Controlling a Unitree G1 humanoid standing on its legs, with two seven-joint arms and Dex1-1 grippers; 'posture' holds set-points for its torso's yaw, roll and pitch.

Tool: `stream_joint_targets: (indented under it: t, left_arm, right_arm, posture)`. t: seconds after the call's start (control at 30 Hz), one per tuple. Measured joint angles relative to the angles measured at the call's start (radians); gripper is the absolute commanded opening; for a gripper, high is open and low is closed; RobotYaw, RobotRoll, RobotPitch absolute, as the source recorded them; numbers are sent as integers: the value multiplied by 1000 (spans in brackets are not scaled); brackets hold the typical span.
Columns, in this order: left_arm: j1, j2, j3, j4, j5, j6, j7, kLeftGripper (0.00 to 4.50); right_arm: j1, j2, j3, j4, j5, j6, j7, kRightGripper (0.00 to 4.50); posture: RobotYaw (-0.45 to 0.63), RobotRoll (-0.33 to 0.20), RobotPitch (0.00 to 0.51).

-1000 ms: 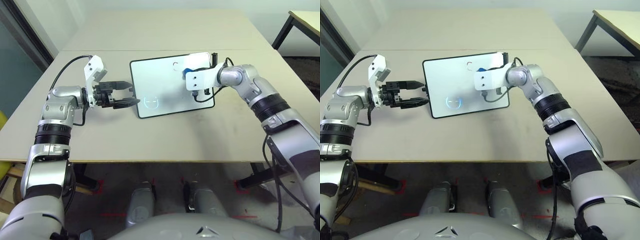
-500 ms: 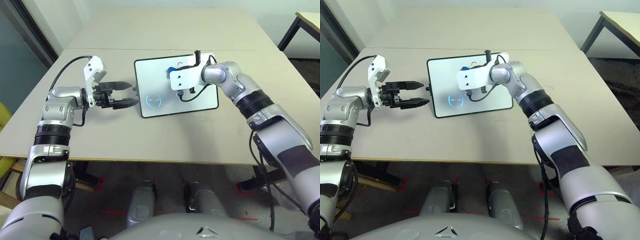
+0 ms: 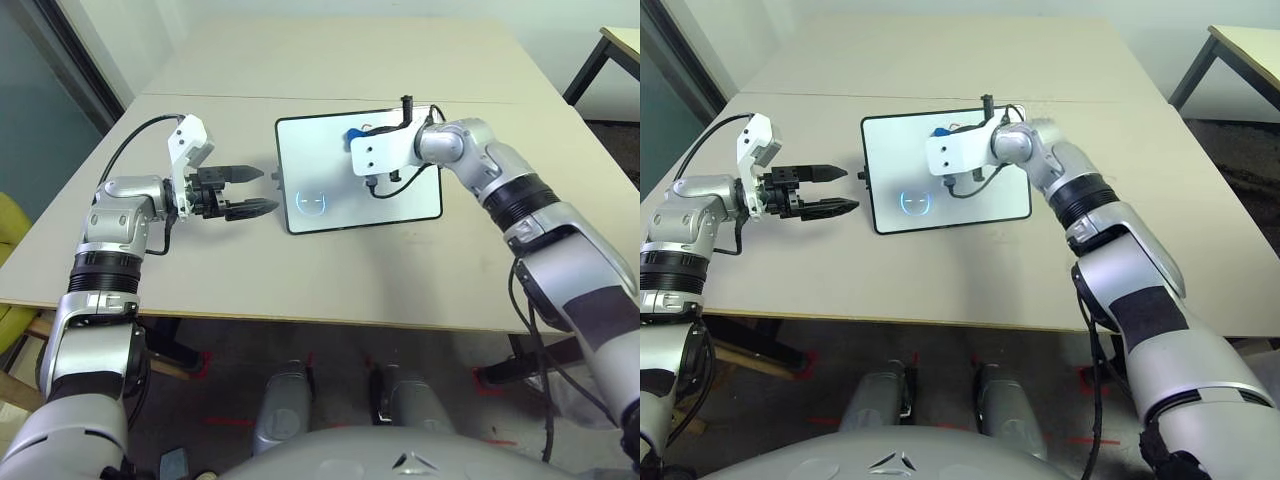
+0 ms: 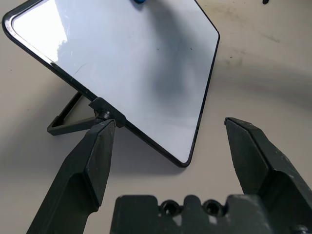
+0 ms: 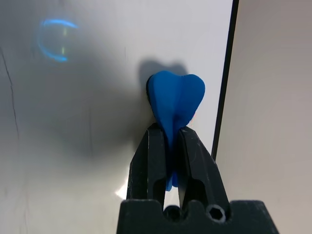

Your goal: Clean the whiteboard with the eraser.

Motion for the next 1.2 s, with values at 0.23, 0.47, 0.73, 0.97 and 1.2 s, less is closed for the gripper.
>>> stream_joint_targets:
  t: [0.23, 0.47, 0.73, 0.97, 1.2]
  left_arm:
    - [-13, 0, -1, 4, 0, -1, -3, 4500]
    - [-15, 0, -1, 5, 0, -3, -4, 4500]
    - [-16, 0, -1, 6, 0, -3, -4, 4500]
    - [-16, 0, -1, 5, 0, -3, -2, 4500]
    - [-14, 0, 0, 3, 0, -3, 4, 4500]
  right_arm:
    - [-4, -46, -14, 41, 3, 0, -16, 105]
    - [-23, -60, -21, 75, 7, 1, -23, 105]
    - [-37, -20, -21, 75, 7, 11, -23, 104]
    - [-55, 41, -20, 75, 6, 12, -23, 104]
    - [-67, 83, -14, 75, 4, 12, -22, 101]
  posture:
    - [165, 0, 61]
    - [171, 0, 61]
    - [183, 0, 60]
    - [190, 0, 57]
    - [200, 0, 53]
